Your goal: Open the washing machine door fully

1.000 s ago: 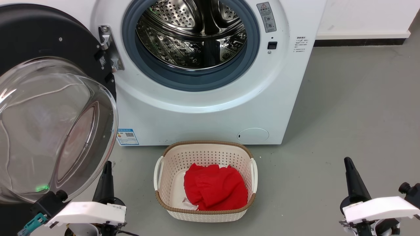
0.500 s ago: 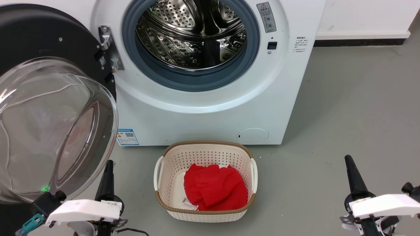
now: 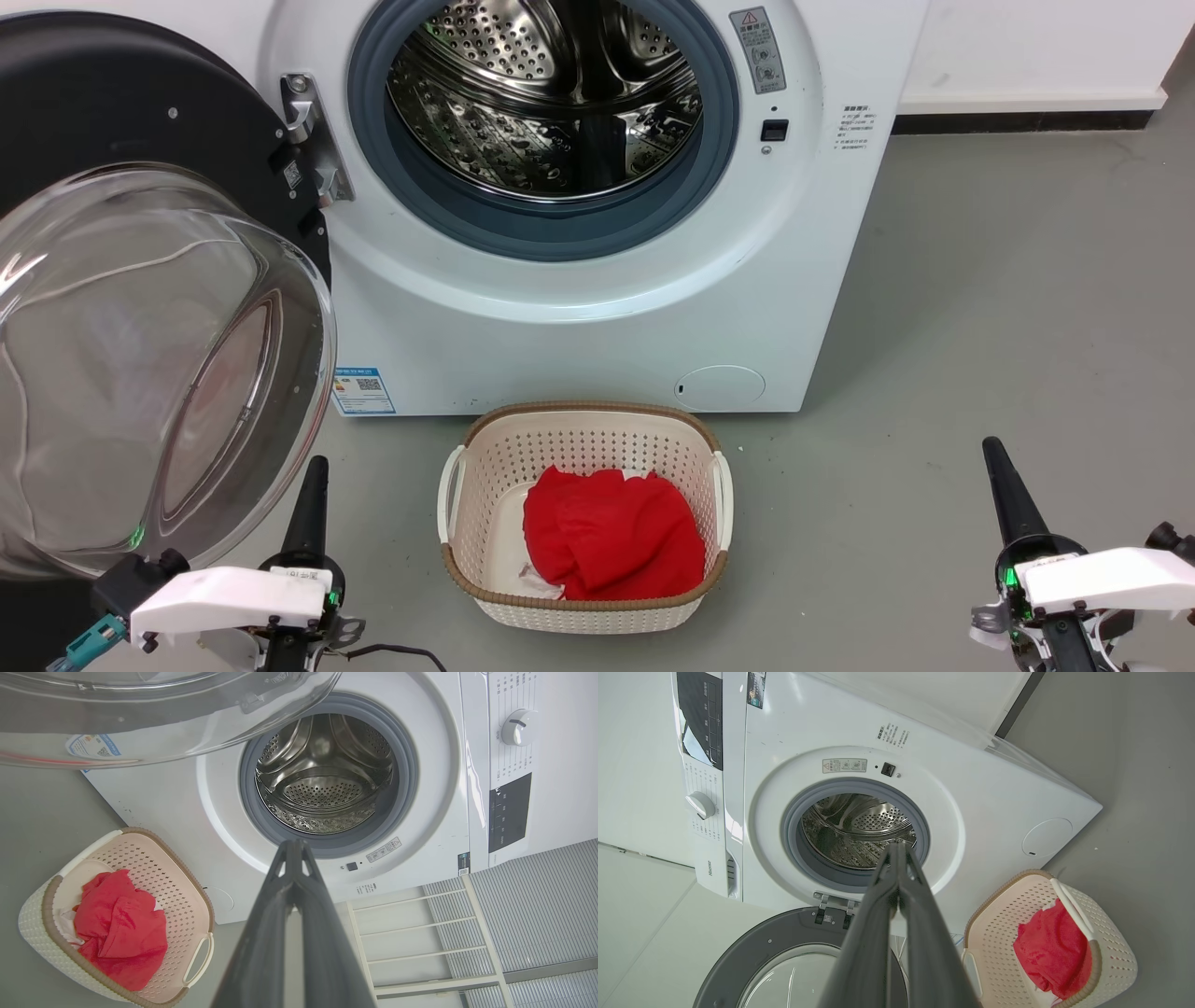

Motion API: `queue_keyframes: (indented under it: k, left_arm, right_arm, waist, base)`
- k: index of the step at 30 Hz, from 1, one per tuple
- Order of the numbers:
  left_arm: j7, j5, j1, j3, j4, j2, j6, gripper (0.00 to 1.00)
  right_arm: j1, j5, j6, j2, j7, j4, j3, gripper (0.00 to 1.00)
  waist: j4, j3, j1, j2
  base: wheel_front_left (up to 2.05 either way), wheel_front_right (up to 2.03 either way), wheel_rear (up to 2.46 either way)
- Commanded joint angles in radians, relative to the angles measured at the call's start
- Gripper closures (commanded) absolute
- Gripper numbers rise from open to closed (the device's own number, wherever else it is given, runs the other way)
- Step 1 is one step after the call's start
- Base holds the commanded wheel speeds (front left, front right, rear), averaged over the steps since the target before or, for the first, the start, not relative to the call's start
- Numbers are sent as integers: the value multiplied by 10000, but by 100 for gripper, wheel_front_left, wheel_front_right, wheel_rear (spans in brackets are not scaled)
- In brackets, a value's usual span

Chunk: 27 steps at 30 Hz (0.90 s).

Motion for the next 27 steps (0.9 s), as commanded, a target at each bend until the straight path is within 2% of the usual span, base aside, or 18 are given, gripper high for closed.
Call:
queue_keyframes:
  k: [1,27]
  left_arm:
    - [56,-216,-268,31,-30,14,-30,100]
    - [652,-2541,-370,88,163,-14,-41,100]
  right_arm:
    - [-248,251,-1,-45,57,-32,-31,100]
    - [-429,2557,-2,-21,619,177,-211,100]
  waist:
    - [0,-1,0,0]
    - [-4,-16,-1,0]
  base:
    - [0,0,0]
    - [0,0,0]
